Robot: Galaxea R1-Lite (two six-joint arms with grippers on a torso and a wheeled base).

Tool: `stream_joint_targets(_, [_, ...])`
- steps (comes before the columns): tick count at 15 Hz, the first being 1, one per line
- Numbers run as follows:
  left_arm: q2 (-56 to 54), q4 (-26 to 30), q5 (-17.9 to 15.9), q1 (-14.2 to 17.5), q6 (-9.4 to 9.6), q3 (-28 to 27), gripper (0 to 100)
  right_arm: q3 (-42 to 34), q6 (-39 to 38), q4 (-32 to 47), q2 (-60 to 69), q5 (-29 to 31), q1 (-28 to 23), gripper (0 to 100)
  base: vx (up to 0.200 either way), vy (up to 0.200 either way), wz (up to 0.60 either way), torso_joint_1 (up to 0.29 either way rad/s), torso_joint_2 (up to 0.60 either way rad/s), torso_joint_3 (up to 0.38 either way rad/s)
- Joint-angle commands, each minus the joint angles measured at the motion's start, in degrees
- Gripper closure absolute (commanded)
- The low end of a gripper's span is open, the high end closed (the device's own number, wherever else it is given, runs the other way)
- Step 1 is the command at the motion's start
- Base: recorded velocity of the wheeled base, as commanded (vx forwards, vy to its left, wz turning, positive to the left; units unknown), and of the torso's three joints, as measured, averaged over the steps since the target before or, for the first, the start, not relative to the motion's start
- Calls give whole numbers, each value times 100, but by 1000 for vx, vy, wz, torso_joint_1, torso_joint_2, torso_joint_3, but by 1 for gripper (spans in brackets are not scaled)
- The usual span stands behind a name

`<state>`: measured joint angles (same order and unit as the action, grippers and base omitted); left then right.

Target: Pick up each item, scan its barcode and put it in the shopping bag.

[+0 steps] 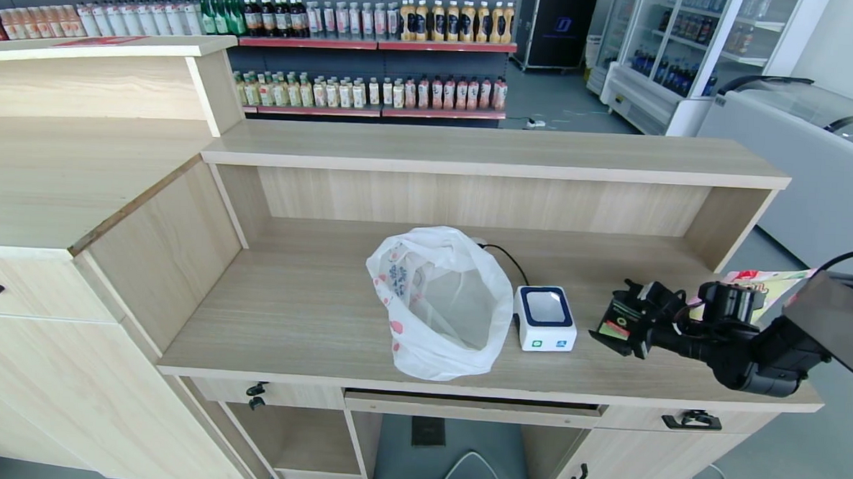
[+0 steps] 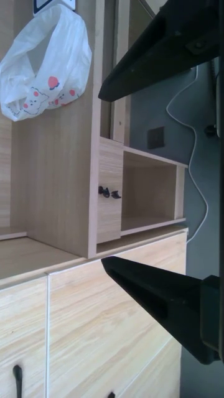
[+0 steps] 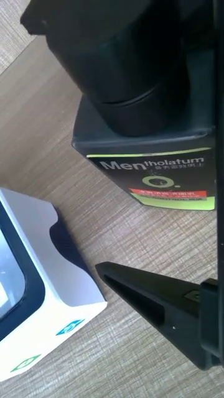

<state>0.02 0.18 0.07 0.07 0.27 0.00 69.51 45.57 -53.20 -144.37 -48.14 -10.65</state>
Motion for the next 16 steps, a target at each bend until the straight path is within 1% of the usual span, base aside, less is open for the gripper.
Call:
stream_joint_targets(1, [-2,-1,1,1,0,0,0,-34,5,-6,23,-2,-7,0,0,0,0,0,0,0])
stream_joint_targets(3, [-2,-1,1,1,0,0,0,-25,-4,3,67,-64,-42,0,0,0,0,0,0,0])
stream_joint_targets(4, [-2,-1,1,1,0,0,0,-25,-83,-6,94,-248,-51,0,0,0,0,0,0,0])
stream_joint_targets(5, [-2,-1,1,1,0,0,0,-34,-92,-6,102,-284,-60,100,0,0,0,0,0,0])
stream_joint_targets(9, [-2,-1,1,1,0,0,0,-104,-92,-6,164,-257,-103,100,0,0,0,0,0,0])
stream_joint_targets(14, [-2,-1,1,1,0,0,0,-377,-83,-24,428,-257,-262,100,0,0,0,0,0,0])
stream_joint_targets(16, [-2,-1,1,1,0,0,0,-623,-92,-24,858,-266,-437,100,0,0,0,0,0,0])
